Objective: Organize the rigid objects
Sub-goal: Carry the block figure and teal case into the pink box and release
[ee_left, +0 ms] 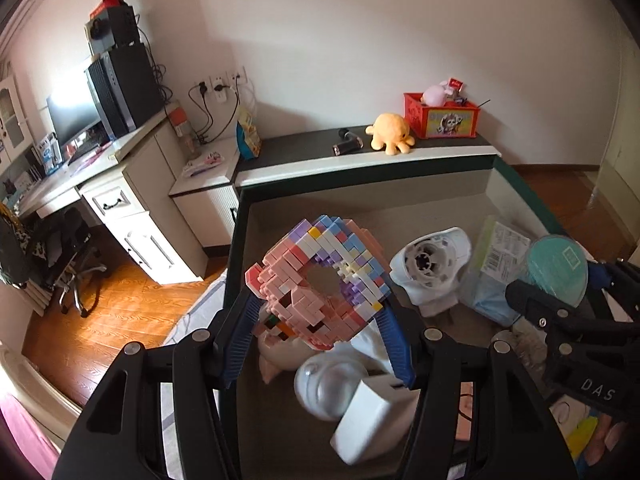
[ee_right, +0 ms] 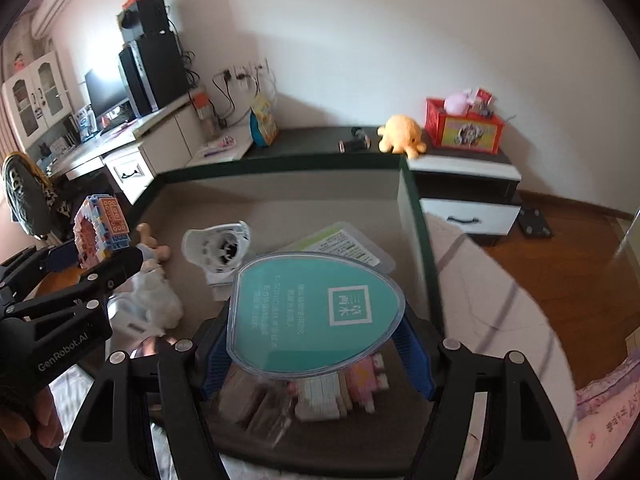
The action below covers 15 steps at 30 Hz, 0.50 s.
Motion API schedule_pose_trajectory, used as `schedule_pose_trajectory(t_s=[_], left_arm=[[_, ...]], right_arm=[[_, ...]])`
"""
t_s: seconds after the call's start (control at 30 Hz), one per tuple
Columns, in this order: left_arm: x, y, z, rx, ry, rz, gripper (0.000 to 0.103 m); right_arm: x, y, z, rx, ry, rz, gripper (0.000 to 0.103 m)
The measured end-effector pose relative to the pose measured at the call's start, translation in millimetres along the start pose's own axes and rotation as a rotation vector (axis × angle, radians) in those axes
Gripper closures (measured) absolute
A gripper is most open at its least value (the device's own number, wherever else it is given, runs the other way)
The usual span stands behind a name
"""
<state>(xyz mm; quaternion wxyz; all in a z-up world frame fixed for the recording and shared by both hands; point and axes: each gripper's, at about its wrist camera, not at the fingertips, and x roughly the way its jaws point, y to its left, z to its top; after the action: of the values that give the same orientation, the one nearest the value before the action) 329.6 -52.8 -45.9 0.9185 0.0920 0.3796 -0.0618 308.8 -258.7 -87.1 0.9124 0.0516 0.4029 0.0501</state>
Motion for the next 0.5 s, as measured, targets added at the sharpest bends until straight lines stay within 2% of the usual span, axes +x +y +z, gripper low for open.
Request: schedule_pose_trajectory(t_s=[0.1,0.17,0.2,0.33,0.5], left_arm=[[9.8,-2.0,0.1,0.000,0.008,0.005,0.040],[10.5,-4.4,-0.8,-0.004,0.008,0.011,0.018],[8.5,-4.4,-1.9,-0.006,0.004,0.018,0.015],[-10.1,1.3,-8.0,-0.020,-0.021,0.005,0.012],[-56.1,14.1,-25.3,-0.061,-0.073,-0.004,0.005]], right_arm=[[7.7,-2.5,-0.5,0.012,-0.006,-0.002,0.030],[6.6,-4.9,-0.9,0.024,-0.012,0.013,0.023],[3.6,-5.5,-1.2,0.031,-0.021,0.024,0.022],[-15.6,-4.2,-1.8,0.037,-0.064,0.025,0.021],[-56.8,3.1,-12.2,0.048,-0.116,0.051,0.020]])
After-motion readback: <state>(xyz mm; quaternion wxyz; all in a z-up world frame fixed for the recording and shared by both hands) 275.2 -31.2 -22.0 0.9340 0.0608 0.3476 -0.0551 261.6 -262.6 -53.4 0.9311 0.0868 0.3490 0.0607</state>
